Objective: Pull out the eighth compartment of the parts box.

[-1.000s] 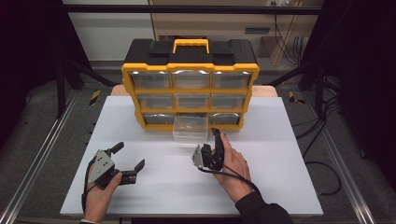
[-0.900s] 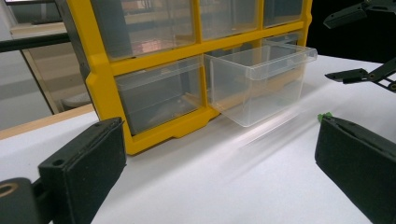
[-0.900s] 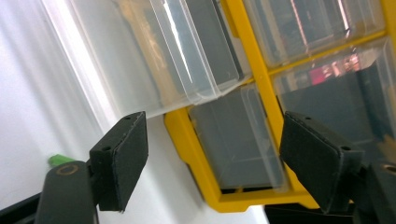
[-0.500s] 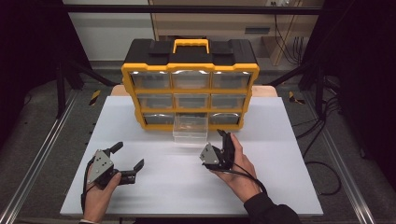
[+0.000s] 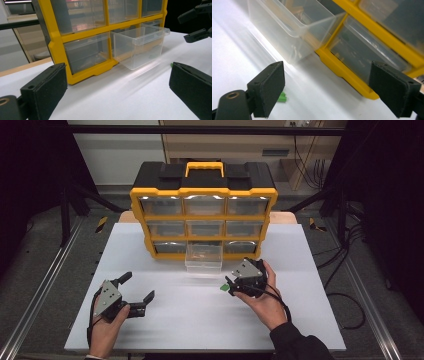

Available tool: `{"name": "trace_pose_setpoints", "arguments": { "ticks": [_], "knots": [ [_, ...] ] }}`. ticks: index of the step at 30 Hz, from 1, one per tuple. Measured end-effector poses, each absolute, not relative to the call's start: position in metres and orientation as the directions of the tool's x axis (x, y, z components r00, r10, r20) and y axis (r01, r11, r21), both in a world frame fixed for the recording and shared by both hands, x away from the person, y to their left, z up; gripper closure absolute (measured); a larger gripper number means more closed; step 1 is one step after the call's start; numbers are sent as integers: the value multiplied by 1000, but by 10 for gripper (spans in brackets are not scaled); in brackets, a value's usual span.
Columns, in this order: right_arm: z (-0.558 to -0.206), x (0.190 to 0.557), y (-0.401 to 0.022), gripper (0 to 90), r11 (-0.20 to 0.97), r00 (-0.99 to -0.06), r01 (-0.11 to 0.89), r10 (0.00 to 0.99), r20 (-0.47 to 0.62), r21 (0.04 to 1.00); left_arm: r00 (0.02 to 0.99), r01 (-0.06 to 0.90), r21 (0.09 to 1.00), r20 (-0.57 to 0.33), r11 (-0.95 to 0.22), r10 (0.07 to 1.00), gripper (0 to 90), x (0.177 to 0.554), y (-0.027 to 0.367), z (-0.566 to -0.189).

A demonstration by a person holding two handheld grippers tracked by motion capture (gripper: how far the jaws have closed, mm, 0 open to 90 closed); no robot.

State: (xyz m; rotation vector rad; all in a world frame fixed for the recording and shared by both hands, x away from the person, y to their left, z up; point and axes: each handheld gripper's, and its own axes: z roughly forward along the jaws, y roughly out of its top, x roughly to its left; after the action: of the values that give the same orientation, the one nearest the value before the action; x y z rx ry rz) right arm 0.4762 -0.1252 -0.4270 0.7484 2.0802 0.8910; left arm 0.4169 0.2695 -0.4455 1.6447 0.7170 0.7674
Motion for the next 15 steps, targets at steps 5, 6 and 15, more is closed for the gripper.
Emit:
{"name": "trace_pose_setpoints", "arguments": {
  "ticks": [5, 6, 15],
  "knots": [
    [-426, 482, -135, 135, 549, -563, 248, 752, -343, 798, 608, 65, 978, 120, -200, 785, 10, 417, 269, -446],
    [-426, 482, -136, 134, 544, -562, 252, 756, -337, 800, 607, 63, 979, 116, -194, 786, 10, 417, 268, -446],
    [-428, 484, -148, 126, 516, -560, 287, 774, -296, 807, 609, 68, 977, 121, -203, 784, 10, 418, 268, -447]
  ]
}}
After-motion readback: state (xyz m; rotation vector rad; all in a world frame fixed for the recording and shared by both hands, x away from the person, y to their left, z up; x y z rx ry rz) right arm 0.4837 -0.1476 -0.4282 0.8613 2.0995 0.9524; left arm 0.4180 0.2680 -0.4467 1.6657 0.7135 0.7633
